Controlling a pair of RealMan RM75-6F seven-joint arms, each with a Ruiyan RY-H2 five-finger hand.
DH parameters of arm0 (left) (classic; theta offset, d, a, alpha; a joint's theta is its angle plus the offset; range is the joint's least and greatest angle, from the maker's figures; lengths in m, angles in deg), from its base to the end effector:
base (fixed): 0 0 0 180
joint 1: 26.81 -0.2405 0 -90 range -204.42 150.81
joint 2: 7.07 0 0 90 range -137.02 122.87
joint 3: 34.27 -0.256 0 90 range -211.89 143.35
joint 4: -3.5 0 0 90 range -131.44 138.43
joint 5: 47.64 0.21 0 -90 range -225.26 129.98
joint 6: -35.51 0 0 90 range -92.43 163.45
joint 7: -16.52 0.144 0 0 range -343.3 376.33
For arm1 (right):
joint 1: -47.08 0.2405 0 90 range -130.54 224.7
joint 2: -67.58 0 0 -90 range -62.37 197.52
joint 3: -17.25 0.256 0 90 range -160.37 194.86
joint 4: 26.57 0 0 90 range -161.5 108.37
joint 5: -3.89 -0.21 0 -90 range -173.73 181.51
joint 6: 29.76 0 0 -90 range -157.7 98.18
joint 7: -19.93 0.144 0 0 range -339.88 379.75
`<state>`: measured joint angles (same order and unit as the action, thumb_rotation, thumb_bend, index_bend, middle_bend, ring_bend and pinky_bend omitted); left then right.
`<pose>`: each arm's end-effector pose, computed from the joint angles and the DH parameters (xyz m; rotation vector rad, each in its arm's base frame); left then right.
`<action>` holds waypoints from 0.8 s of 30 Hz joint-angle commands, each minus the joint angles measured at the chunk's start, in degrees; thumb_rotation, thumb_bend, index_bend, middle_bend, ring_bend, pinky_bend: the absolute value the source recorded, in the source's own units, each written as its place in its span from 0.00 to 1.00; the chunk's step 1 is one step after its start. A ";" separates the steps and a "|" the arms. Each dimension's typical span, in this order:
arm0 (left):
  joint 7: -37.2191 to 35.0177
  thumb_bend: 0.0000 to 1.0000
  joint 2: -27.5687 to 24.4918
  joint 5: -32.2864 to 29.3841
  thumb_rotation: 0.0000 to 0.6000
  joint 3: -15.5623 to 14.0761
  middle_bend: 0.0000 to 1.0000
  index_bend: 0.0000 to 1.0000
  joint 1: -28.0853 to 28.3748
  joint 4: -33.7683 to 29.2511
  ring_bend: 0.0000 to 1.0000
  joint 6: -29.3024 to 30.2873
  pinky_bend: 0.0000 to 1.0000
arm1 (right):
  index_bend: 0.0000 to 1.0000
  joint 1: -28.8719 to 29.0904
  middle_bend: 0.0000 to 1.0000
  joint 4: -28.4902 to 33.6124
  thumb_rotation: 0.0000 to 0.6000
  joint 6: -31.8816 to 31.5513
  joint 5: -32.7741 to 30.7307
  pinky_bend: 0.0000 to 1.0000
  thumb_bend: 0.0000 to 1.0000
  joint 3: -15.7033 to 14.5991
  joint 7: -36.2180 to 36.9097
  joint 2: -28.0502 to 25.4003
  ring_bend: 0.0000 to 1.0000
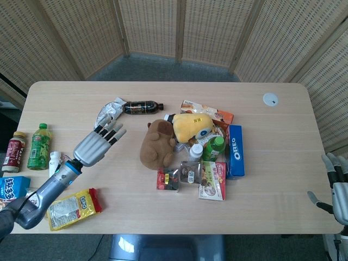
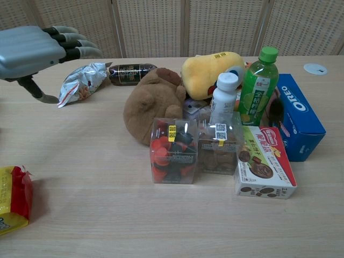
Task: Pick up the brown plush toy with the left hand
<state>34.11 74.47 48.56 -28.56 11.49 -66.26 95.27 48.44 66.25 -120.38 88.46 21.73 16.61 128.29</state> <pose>-0.2015 0.3501 0.0374 -2.0580 -0.2036 -0.7715 -0.3187 -0.1668 0.1955 1.2949 -0.7718 0.8434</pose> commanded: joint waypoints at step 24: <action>-20.81 0.00 19.63 -1.29 0.81 -2.34 0.00 0.00 14.40 22.83 0.00 -9.18 0.00 | 0.00 -2.69 0.00 1.34 0.98 -2.19 -1.04 0.00 0.20 0.55 -0.41 -1.88 0.00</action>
<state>12.36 93.87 48.42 -30.67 25.01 -43.19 88.07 45.74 67.60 -122.57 87.42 22.29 16.20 126.41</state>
